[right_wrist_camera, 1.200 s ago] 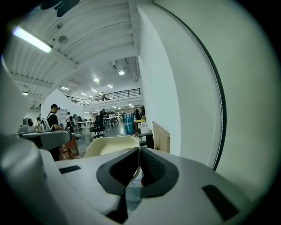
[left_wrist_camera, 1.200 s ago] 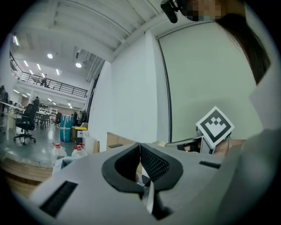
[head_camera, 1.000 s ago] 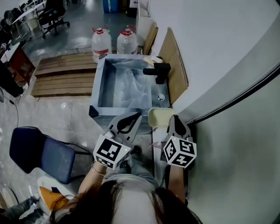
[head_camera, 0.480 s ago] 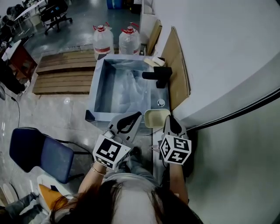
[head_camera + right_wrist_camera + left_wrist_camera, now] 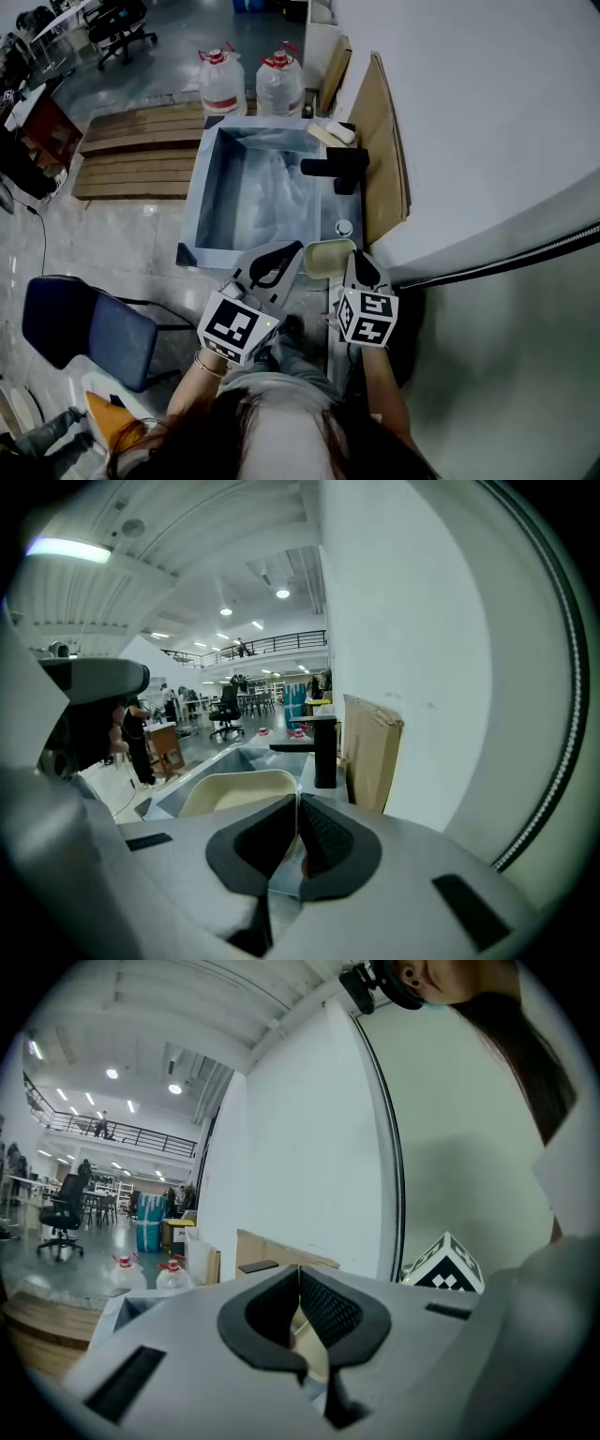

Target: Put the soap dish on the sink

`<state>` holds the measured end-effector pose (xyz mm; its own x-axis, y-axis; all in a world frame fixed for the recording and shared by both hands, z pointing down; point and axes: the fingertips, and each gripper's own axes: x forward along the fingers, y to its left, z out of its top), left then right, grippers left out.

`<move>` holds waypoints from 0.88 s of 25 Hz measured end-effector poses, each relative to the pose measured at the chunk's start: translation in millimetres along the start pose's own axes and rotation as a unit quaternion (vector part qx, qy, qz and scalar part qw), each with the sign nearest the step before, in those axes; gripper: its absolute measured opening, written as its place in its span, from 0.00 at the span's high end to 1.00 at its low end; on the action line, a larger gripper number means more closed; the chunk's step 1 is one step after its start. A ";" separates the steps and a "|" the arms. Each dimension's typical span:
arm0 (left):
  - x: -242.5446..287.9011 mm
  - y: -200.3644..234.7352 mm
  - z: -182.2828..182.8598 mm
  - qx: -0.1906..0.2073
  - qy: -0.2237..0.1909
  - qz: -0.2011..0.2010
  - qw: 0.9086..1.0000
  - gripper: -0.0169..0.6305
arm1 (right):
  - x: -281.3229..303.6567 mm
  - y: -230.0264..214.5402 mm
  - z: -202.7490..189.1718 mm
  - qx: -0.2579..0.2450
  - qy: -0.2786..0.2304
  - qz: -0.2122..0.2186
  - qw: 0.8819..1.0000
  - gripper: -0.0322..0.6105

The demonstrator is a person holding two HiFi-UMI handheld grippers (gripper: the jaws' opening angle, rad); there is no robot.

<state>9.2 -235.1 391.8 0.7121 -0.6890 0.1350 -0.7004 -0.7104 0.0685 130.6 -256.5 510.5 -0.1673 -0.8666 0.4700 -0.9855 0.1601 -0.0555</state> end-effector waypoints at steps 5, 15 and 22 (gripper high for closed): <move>12.5 5.4 -2.2 0.012 0.003 0.001 1.000 0.96 | 20.4 -5.2 -12.6 -0.005 0.020 0.007 1.000 0.90; 33.2 13.6 -10.8 0.011 0.017 0.006 1.000 0.96 | 56.7 -16.9 -41.7 -0.019 0.062 0.015 0.998 0.90; 42.5 16.6 -15.2 0.006 0.025 0.012 1.000 0.96 | 74.8 -20.5 -60.1 -0.033 0.089 0.024 0.995 0.90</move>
<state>27.0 -274.0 413.7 0.6920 -0.6978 0.1847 -0.7161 -0.6959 0.0539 139.9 -296.2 599.7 -0.2006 -0.7613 0.6166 -0.9718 0.2343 -0.0269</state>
